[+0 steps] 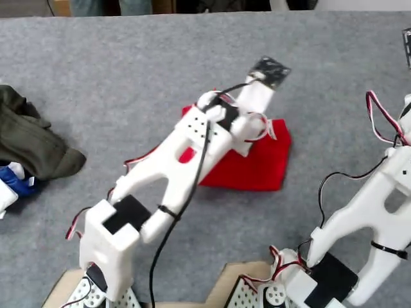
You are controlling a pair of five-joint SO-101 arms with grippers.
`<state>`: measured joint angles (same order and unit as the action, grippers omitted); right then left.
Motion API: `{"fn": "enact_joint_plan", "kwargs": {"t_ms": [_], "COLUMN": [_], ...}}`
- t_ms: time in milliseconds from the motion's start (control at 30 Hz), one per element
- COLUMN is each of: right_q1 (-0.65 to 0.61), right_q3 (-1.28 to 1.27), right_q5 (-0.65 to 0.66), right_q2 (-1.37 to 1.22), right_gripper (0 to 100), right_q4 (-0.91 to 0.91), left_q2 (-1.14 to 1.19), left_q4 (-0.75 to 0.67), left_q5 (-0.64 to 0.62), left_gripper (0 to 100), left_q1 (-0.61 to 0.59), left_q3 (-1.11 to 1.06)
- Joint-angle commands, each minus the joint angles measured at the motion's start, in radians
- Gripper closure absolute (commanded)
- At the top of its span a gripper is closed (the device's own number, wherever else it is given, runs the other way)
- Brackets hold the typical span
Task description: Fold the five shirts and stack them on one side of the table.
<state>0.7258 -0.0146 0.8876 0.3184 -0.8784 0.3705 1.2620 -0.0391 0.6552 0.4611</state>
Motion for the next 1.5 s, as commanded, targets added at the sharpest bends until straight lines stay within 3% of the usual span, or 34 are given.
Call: {"fn": "enact_joint_plan", "kwargs": {"t_ms": [0, 300, 400, 467, 500, 633, 733, 833, 933, 1033, 1167, 1333, 1467], "right_q1": [0.011, 0.011, 0.011, 0.005, 0.003, -0.040, -0.069, -0.209, -0.385, -0.580, -0.792, -0.921, -0.961], "right_q3": [0.047, 0.047, 0.048, 0.047, 0.047, 0.047, 0.054, 0.064, 0.105, 0.142, 0.128, 0.094, 0.113], "right_q5": [0.008, 0.008, 0.008, 0.008, 0.008, 0.008, -0.002, -0.057, -0.110, -0.212, -0.236, -0.262, -0.311], "right_q2": [0.041, 0.041, 0.036, 0.035, 0.033, 0.031, -0.007, -0.084, -0.166, -0.242, -0.346, -0.499, -0.610], "right_gripper": [98.4, 98.4, 98.4, 98.4, 98.4, 98.4, 98.4, 98.4, 98.5, 98.5, 98.5, 98.5, 98.5], "right_q4": [-0.002, -0.002, 0.002, 0.003, 0.000, 0.005, 0.031, -0.061, -0.262, -0.413, -0.540, -0.534, -0.539], "left_q2": [0.057, 0.284, 0.341, 0.365, 0.370, 0.373, 0.347, 0.330, 0.296, 0.238, 0.074, -0.259, -0.437], "left_q4": [-0.038, 0.052, 0.130, 0.189, 0.207, 0.272, 0.376, 0.483, 0.500, 0.502, 0.502, 0.482, 0.302], "left_q5": [-0.011, -0.137, -0.140, -0.209, -0.252, -0.245, -0.193, -0.146, -0.135, -0.130, -0.048, 0.031, 0.075], "left_gripper": [97, 97, 82, 71, 70, 72, 81, 91, 98, 97, 97, 97, 97], "left_q1": [0.025, 0.064, 0.059, 0.031, 0.008, -0.113, -0.232, -0.349, -0.476, -0.610, -0.690, -0.696, -0.719], "left_q3": [0.131, 0.420, 0.496, 0.552, 0.582, 0.788, 1.033, 1.219, 1.138, 0.972, 0.677, 0.197, -0.222]}}
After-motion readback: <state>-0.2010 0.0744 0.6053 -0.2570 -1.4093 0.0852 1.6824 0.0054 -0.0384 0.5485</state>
